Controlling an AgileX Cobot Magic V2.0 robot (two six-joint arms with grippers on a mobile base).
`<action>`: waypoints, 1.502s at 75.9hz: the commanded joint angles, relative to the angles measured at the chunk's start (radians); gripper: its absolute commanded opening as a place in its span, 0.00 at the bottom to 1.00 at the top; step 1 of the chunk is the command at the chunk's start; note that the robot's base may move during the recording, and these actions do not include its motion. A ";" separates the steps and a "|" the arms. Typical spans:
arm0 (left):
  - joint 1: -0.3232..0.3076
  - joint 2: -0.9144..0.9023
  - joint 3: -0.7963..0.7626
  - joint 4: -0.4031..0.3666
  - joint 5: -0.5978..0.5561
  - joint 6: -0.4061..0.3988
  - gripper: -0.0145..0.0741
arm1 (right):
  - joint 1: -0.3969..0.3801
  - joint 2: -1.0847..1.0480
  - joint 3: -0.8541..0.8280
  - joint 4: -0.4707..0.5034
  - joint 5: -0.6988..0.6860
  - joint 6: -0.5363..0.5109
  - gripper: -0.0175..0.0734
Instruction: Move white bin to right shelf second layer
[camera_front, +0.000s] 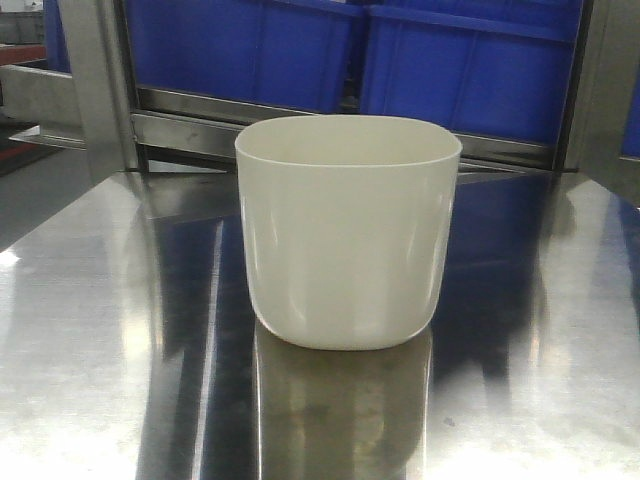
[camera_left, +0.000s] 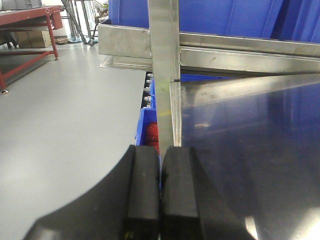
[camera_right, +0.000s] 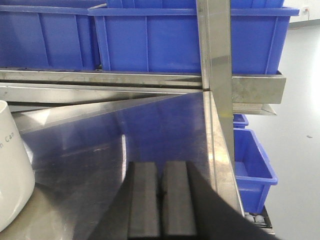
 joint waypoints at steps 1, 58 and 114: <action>-0.005 -0.014 0.037 0.000 -0.087 -0.003 0.26 | -0.001 -0.019 -0.016 -0.001 -0.087 -0.003 0.25; -0.005 -0.014 0.037 0.000 -0.087 -0.003 0.26 | -0.001 -0.019 -0.016 -0.001 -0.087 -0.003 0.25; -0.005 -0.014 0.037 0.000 -0.087 -0.003 0.26 | -0.001 -0.019 -0.016 -0.001 -0.114 -0.003 0.25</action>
